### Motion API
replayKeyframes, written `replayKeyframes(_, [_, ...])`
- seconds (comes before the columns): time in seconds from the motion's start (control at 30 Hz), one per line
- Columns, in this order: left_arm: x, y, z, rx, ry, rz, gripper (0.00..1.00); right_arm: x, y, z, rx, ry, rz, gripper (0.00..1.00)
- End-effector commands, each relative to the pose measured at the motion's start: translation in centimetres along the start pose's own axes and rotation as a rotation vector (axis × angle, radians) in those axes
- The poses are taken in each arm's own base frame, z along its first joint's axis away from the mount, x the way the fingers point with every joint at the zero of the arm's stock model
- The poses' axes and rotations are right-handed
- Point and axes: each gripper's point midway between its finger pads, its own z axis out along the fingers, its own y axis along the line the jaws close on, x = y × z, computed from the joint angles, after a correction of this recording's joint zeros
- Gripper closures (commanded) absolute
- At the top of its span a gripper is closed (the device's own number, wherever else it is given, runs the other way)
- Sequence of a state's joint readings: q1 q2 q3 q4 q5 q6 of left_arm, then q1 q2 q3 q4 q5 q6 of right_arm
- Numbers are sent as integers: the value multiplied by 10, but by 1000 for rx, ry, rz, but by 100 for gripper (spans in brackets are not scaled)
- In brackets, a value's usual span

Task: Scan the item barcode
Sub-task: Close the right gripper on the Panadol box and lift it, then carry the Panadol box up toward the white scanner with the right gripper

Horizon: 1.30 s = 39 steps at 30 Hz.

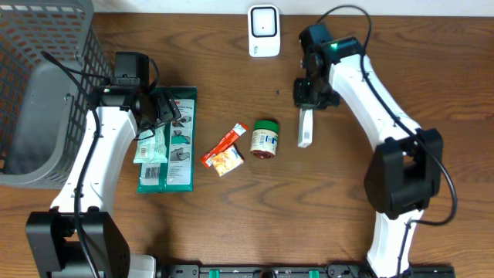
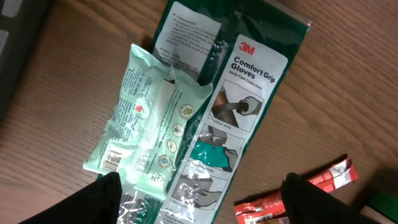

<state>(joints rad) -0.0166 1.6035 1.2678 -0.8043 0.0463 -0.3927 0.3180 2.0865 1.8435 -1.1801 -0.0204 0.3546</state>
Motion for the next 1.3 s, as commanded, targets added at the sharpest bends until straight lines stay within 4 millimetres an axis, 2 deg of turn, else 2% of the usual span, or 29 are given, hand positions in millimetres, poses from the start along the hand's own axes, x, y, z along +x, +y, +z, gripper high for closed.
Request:
replayKeyframes(0.0, [-6, 0, -7, 2, -25, -4, 17, -32, -13, -68, 60, -244, 5, 94])
replayKeyframes(0.13, [-6, 0, -7, 2, -25, -4, 17, -43, -22, -116, 132, -418, 48, 95])
replayKeyframes(0.27, [-6, 0, -7, 2, -25, -4, 17, -39, -31, -167, 226, -575, 99, 94])
replayKeyframes(0.4, [-6, 0, -7, 2, -25, -4, 17, -30, -33, -192, 293, -671, 155, 99])
replayKeyframes(0.53, [-6, 0, -7, 2, -25, -4, 17, -25, -39, -200, 413, -772, 261, 99])
replayKeyframes(0.67, [-6, 0, -7, 2, -25, -4, 17, -34, -46, -200, 527, -934, 353, 99])
replayKeyframes(0.77, [-6, 0, -7, 2, -25, -4, 17, -55, -49, -184, 499, -1040, 445, 99])
replayKeyframes(0.87, [-6, 0, -7, 2, -25, -4, 17, -72, -51, -153, 475, -1006, 364, 99])
replayKeyframes(0.93, [-6, 0, -7, 2, -25, -4, 17, -77, -49, -132, 448, -946, 282, 95])
replayKeyframes(0.97, [-6, 0, -7, 2, -25, -4, 17, -79, -49, -120, 422, -908, 247, 98])
replayKeyframes(1.03, [-6, 0, -7, 2, -25, -4, 17, -81, -50, -104, 381, -858, 215, 99])
replayKeyframes(1.13, [-6, 0, -7, 2, -25, -4, 17, -89, -51, -93, 368, -840, 163, 99])
replayKeyframes(1.27, [-6, 0, -7, 2, -25, -4, 17, -100, -50, -91, 403, -875, 128, 96])
